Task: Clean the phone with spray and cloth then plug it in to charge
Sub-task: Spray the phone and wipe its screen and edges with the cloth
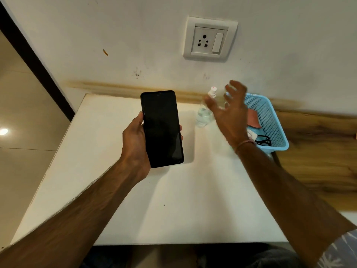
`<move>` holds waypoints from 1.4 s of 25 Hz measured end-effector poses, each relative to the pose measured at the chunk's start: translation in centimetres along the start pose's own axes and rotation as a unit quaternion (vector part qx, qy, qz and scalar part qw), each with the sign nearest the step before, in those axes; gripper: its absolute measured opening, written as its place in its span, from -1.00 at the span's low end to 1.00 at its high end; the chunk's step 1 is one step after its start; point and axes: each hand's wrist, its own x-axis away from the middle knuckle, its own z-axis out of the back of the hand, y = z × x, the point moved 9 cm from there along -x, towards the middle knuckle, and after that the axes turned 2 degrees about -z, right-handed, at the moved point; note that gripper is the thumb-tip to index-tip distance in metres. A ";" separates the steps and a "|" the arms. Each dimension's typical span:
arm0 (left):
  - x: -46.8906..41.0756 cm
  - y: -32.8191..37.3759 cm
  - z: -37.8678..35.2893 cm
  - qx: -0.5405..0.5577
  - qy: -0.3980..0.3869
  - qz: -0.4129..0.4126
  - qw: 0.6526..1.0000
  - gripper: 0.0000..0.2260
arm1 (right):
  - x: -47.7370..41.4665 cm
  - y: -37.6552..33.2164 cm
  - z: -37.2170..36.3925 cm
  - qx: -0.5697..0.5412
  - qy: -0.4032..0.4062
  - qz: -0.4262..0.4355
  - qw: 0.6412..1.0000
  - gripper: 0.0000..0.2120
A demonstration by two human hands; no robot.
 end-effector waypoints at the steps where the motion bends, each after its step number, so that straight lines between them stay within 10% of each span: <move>1: 0.0 0.0 0.0 0.003 0.001 0.001 1.000 -0.43 | -0.9 -0.2 2.4 0.014 0.036 0.005 0.999 -0.45; 4: 0.0 -0.1 -0.1 0.007 0.007 0.007 1.000 -0.43 | -4.5 2.3 7.3 0.209 0.070 -0.067 0.973 -0.77; 9: 0.0 -0.1 0.2 0.007 0.018 0.008 1.000 -0.43 | -5.7 10.4 4.2 0.485 -0.194 -0.177 0.834 -0.71; 19: -0.2 0.2 0.4 0.008 0.018 0.000 1.000 -0.42 | -6.2 5.7 6.9 0.508 -0.061 -0.109 0.852 -0.53; 28: 0.3 0.5 0.0 0.037 0.027 -0.004 0.999 -0.43 | 3.7 -5.8 7.3 0.044 -0.002 -0.033 0.998 -0.88; 35: 1.3 1.5 1.0 -0.053 0.100 -0.032 0.993 -0.53 | 11.8 -10.1 -0.9 -0.263 -0.128 -0.175 0.940 -0.62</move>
